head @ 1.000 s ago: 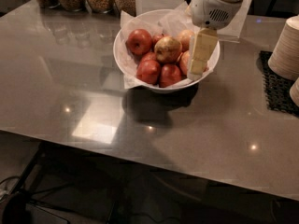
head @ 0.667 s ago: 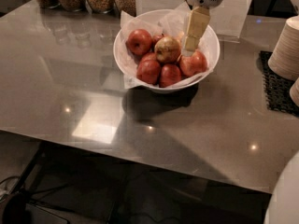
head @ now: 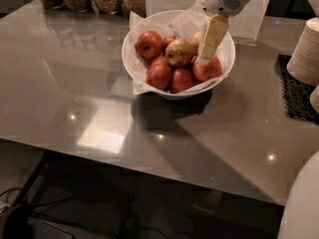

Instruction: Pick apple from white bowl

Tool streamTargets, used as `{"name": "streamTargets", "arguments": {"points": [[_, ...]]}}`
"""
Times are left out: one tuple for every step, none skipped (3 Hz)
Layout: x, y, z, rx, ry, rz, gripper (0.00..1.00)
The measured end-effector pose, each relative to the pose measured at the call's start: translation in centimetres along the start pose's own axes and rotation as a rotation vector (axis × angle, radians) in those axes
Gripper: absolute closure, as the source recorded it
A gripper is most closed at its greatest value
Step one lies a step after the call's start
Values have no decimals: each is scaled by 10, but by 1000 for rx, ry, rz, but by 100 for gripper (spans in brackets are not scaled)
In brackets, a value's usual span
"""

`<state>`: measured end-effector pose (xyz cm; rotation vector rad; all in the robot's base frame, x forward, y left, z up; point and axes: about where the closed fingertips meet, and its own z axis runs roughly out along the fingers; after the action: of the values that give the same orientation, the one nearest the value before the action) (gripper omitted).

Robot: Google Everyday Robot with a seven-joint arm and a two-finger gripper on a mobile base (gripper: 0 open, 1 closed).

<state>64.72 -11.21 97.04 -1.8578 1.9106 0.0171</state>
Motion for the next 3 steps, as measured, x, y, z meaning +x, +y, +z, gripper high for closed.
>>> {"name": "streamTargets", "arguments": {"points": [[17,0,29,-47,-60,51,0],[17,0,29,-47,-60,51,0],[-6,3,27,-52,-63,2,0]]}}
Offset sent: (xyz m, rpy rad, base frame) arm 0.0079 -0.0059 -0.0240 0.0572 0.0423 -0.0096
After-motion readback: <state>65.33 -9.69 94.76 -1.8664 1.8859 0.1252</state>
